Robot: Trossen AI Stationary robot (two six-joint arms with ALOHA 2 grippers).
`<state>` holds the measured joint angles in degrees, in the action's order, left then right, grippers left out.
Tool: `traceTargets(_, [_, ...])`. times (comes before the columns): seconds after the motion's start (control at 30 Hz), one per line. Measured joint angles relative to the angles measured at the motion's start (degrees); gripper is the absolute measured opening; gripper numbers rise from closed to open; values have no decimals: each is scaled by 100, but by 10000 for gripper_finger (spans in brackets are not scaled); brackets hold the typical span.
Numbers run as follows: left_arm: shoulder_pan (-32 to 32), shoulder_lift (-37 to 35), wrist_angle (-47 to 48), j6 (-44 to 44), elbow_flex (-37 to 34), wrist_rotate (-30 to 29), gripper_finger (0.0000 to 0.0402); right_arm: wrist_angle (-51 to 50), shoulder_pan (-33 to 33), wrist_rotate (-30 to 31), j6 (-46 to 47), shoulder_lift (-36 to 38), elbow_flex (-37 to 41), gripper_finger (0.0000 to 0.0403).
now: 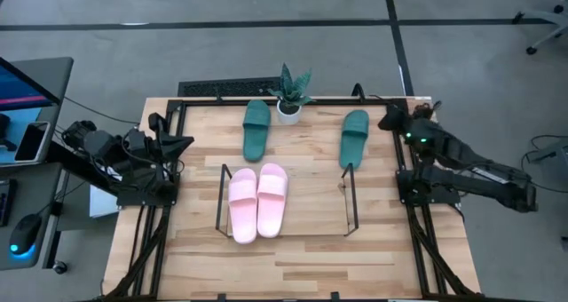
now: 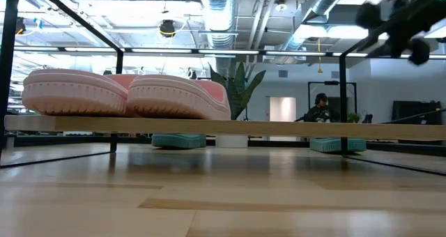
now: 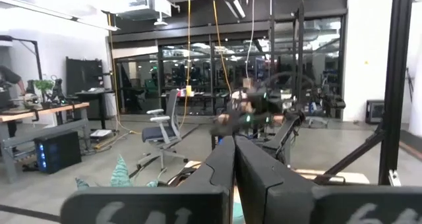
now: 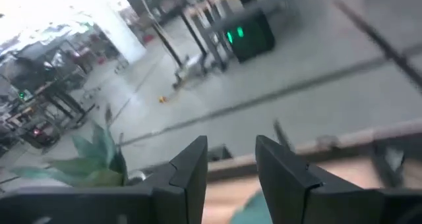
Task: Pick and place slides into the shelf
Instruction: Put the right green slide on the shelf
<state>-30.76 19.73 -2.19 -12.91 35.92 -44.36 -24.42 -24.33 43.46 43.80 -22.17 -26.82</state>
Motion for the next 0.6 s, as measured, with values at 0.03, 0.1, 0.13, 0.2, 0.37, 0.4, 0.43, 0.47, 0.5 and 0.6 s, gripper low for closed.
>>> traceTargets(0.03, [0,0,-46,3,0,1,0,-59,-43,-61,280,-88,53,118])
traceTargets(0.1, [0,-2,-79,7,4,-12,0,-145,-104,-226,776,-284,93,118])
traceTargets(0.13, [0,-2,-82,9,4,-13,0,-197,-132,-334,1023,-403,97,118])
traceTargets(0.2, [0,0,-79,11,4,-32,0,-210,-170,-647,1437,-647,97,120])
traceTargets(0.37, [0,0,19,-12,4,-72,0,-258,-397,-1360,1214,-1218,99,134])
traceTargets(0.4, [0,0,30,-41,4,-73,0,-255,-465,-1526,978,-1331,99,137])
traceTargets(0.43, [0,0,32,-66,4,-72,0,-256,-535,-1688,780,-1428,99,141])
traceTargets(0.47, [0,0,30,-92,4,-72,0,-254,-605,-1829,592,-1519,99,144])
traceTargets(0.5, [0,0,30,-94,4,-74,0,-259,-668,-1960,438,-1614,99,148])
traceTargets(0.6, [0,0,42,-96,4,-96,0,-328,-816,-2252,227,-1831,102,159])
